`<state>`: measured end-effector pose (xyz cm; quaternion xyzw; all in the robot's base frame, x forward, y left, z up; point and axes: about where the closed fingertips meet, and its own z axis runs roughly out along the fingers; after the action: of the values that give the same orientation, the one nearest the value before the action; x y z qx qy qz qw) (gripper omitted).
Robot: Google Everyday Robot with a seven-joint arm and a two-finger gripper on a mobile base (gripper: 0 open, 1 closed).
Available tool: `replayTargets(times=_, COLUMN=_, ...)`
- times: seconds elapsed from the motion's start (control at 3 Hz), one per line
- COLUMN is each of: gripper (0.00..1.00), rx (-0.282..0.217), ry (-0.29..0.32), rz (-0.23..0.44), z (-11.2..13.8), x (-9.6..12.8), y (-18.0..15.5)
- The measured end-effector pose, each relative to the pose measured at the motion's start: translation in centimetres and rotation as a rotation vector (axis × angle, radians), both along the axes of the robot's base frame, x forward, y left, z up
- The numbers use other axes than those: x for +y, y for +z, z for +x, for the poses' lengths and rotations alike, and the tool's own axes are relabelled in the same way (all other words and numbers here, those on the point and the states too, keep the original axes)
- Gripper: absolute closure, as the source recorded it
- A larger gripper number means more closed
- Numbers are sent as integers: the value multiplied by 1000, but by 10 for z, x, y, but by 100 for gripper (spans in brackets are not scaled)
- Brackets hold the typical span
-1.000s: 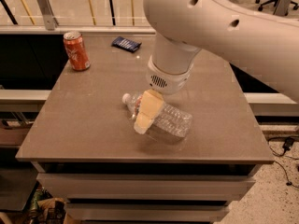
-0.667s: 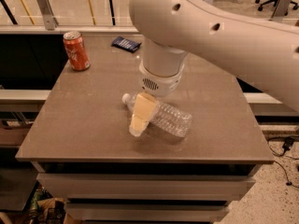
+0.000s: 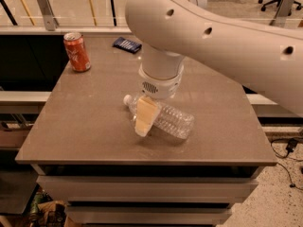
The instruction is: Move water bottle near rxbar blueberry
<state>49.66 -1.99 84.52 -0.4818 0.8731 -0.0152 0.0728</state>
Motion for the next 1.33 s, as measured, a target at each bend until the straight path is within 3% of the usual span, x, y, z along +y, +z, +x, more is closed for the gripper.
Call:
replayTargets(times=1.0, gripper=87, rx=-7, ry=0, rz=0, z=-1, x=0, y=1)
replayTargets(times=1.33, gripper=100, rx=-9, ry=0, rz=0, z=-1, x=0, y=2)
